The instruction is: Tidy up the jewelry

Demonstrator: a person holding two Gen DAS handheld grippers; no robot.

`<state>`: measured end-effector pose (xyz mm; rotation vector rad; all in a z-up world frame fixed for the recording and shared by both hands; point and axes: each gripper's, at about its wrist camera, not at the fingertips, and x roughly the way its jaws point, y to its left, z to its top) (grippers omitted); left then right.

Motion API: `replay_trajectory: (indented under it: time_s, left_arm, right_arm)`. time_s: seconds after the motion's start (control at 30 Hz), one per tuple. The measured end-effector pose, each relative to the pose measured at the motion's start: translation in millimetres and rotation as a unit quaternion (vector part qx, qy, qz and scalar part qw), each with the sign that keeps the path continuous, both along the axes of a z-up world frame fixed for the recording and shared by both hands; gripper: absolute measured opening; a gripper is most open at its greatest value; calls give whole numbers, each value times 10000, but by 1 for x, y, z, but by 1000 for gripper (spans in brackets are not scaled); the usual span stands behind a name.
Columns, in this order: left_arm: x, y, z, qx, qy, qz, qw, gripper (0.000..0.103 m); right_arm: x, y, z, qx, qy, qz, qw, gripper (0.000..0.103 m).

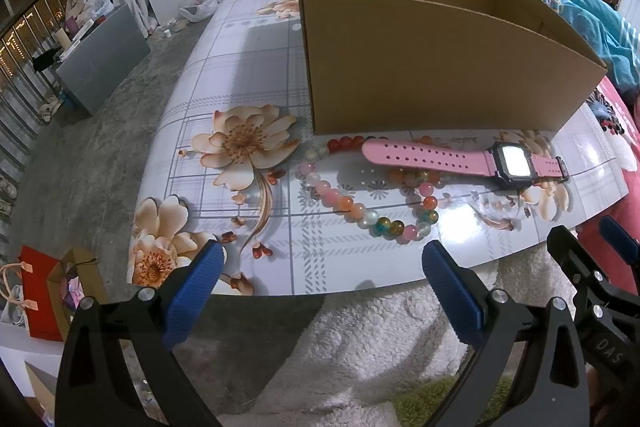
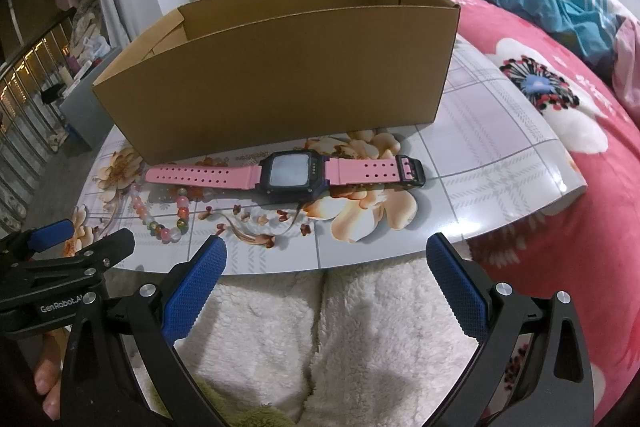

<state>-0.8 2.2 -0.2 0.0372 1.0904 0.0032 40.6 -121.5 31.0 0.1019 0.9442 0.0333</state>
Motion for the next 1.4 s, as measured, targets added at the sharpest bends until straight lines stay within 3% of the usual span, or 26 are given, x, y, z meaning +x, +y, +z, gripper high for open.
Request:
replay_trajectory:
  time_s: [1.4]
  left_arm:
    - [-4, 5, 4, 106, -73, 53, 9999, 97]
  right_arm:
    - [0, 2, 3, 15, -15, 3, 10000, 96]
